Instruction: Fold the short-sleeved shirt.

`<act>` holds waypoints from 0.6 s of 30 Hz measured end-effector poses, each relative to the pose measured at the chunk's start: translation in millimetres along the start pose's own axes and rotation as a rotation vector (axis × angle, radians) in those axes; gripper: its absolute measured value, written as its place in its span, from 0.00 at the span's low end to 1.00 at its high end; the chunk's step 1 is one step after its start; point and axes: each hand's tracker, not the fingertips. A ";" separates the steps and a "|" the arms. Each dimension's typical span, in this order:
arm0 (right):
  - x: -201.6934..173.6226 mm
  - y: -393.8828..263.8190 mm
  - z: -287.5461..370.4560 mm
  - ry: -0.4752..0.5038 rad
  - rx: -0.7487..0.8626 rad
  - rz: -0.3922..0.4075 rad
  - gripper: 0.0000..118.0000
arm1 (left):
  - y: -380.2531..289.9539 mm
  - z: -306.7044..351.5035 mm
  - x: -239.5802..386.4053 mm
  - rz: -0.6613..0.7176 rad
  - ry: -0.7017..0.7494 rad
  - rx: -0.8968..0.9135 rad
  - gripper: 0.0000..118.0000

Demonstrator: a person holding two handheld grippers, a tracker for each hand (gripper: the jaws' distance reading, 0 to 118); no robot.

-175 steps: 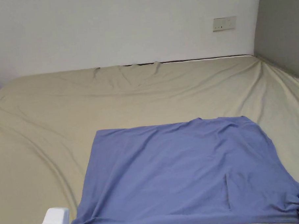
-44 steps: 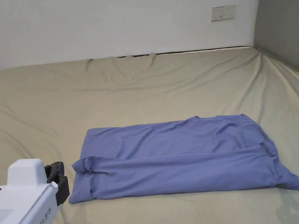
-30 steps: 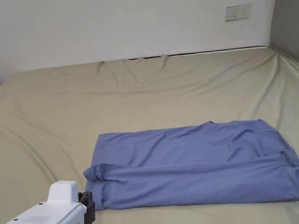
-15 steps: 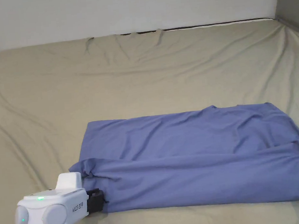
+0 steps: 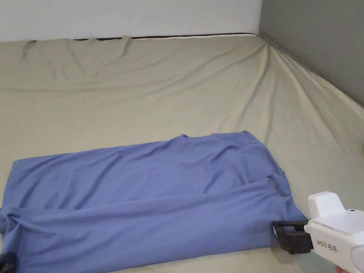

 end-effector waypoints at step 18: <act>10.7 12.8 71.6 0.222 0.018 -0.117 0.10 | 5.1 77.5 -30.7 0.106 -0.125 0.034 0.01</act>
